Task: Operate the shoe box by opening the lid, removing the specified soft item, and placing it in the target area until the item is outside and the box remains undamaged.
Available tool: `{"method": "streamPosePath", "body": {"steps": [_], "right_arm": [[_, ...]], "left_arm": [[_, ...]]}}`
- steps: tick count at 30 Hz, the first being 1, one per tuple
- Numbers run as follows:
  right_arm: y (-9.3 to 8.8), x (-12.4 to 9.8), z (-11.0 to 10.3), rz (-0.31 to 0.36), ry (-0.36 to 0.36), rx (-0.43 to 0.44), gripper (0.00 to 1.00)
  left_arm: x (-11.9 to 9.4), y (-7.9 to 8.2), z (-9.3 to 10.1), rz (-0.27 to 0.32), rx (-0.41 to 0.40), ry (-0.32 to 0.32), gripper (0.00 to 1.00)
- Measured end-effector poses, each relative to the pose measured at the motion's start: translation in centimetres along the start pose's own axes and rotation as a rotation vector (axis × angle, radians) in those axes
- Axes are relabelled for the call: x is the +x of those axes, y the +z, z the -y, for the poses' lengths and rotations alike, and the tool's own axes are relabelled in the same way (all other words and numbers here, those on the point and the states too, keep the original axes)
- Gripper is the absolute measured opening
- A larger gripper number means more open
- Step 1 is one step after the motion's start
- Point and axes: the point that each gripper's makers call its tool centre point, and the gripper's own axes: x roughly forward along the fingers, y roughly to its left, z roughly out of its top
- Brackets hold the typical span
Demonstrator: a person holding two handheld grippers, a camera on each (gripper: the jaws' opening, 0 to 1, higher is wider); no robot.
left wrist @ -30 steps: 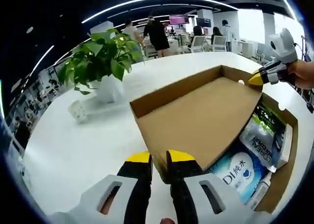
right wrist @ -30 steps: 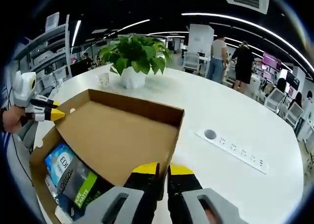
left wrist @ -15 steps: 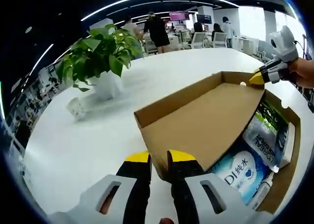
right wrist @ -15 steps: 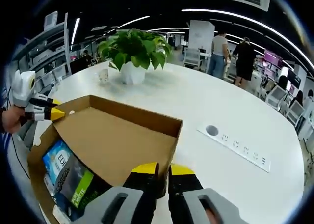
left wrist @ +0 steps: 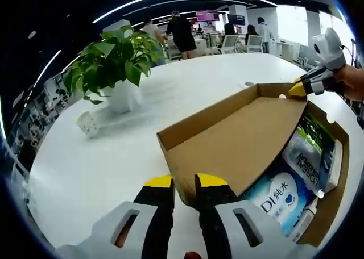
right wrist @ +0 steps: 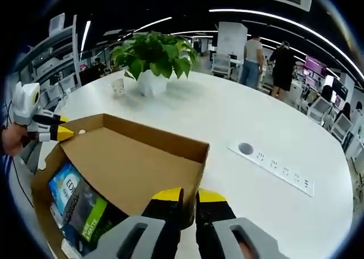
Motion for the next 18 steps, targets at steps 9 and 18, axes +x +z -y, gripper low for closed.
{"method": "streamPosePath", "body": {"steps": [9,18], "right_arm": [[-0.2,-0.5,-0.1,-0.015,0.001,-0.003,0.04],[-0.2,-2.0,0.2,-0.006,-0.015,-0.005,0.04]], "left_arm": [[-0.5,-0.1,0.1,0.002,-0.003,-0.012,0.13],[-1.8,-0.3,0.1,0.014,-0.028,-0.016,0.12]]}}
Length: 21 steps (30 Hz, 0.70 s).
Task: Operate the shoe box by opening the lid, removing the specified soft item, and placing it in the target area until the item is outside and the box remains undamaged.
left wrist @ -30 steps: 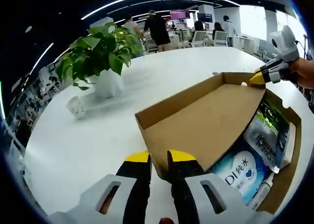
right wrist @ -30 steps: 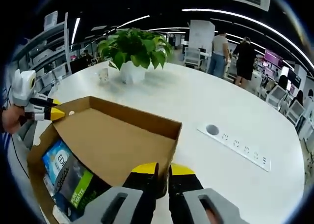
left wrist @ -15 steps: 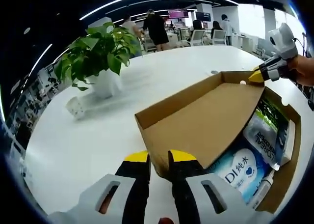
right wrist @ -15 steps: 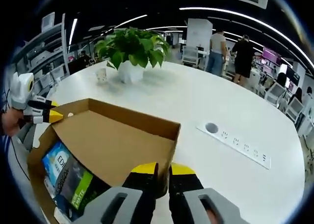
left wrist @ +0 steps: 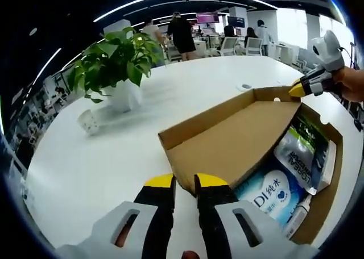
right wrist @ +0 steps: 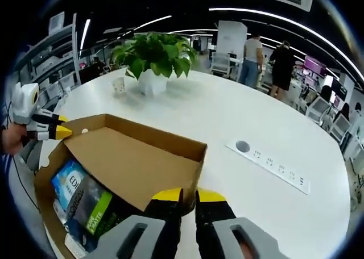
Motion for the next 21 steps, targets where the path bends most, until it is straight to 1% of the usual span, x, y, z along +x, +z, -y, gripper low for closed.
{"method": "streamPosePath", "body": {"steps": [3,7,10,14,15,18,21], "right_arm": [[0.1,-0.8,0.2,0.014,-0.003,0.01,0.05],[0.1,-1.7,0.4,0.027,-0.001,0.009,0.09],[-0.3,-2.7,0.5,0.038,-0.004,0.02,0.1],[-1.0,-4.1,0.4,0.055,-0.004,0.044,0.12],[-1.1,-4.4,0.4,0.06,-0.004,0.051,0.12],[-1.7,-5.4,0.2,0.076,0.0,0.08,0.14],[-2.2,-6.6,0.0,0.096,0.002,0.093,0.15]], "left_arm": [[-0.6,0.0,-0.3,0.008,-0.013,0.007,0.15],[-1.3,-0.1,-0.7,0.019,-0.033,0.013,0.16],[-1.9,-0.1,-0.9,0.029,-0.036,0.019,0.16],[-3.4,0.1,-0.9,0.049,-0.067,0.025,0.16],[-4.2,0.1,-0.7,0.059,-0.082,0.023,0.16],[-5.4,0.1,-0.2,0.076,-0.094,0.022,0.17],[-6.2,0.2,0.8,0.09,-0.11,-0.003,0.2]]}}
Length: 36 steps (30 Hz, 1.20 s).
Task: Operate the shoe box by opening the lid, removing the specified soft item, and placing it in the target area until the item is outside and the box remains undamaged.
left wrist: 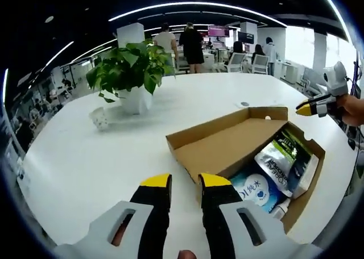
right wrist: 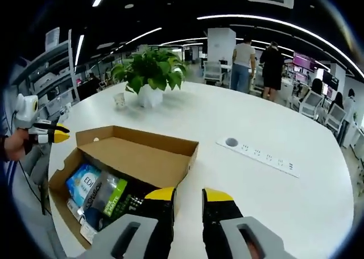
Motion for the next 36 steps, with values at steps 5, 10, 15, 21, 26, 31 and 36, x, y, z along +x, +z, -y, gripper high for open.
{"method": "streamPosePath", "body": {"steps": [5,10,15,21,26,31,36], "right_arm": [[-0.9,-1.5,-0.7,0.022,0.023,0.001,0.19],[-2.2,-3.1,-1.0,0.028,0.032,0.016,0.25],[-2.8,-4.2,-0.6,0.041,0.033,0.03,0.31],[-3.8,-6.1,-1.7,0.064,0.032,0.045,0.34],[-5.0,-7.2,-2.2,0.074,0.033,0.06,0.35],[-6.1,-8.3,-3.0,0.08,0.034,0.066,0.35],[-6.6,-9.3,-2.6,0.087,0.026,0.072,0.36]], "left_arm": [[-1.3,0.2,2.5,0.033,-0.033,-0.061,0.24],[-1.8,0.0,4.9,0.033,-0.029,-0.115,0.27],[-2.0,-0.2,6.7,0.033,-0.027,-0.163,0.29],[-1.9,-0.9,8.8,0.014,-0.034,-0.227,0.31],[-1.3,-1.8,10.5,-0.015,-0.051,-0.278,0.31],[-0.8,-2.8,11.8,-0.044,-0.068,-0.313,0.32],[-0.4,-3.3,13.0,-0.067,-0.063,-0.337,0.33]]}}
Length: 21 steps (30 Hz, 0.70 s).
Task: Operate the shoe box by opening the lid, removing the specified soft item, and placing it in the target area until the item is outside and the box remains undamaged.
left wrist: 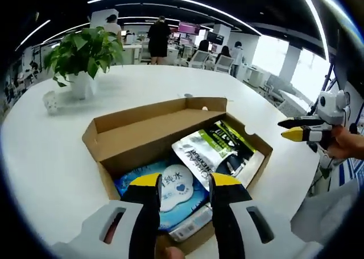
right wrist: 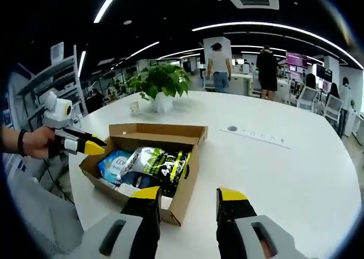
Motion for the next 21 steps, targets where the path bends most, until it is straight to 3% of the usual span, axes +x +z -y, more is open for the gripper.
{"method": "streamPosePath", "body": {"steps": [21], "right_arm": [[-1.0,-2.7,-1.5,0.026,-0.008,0.015,0.36]], "left_arm": [[3.2,-1.9,1.7,-0.088,-0.07,-0.056,0.35]]}}
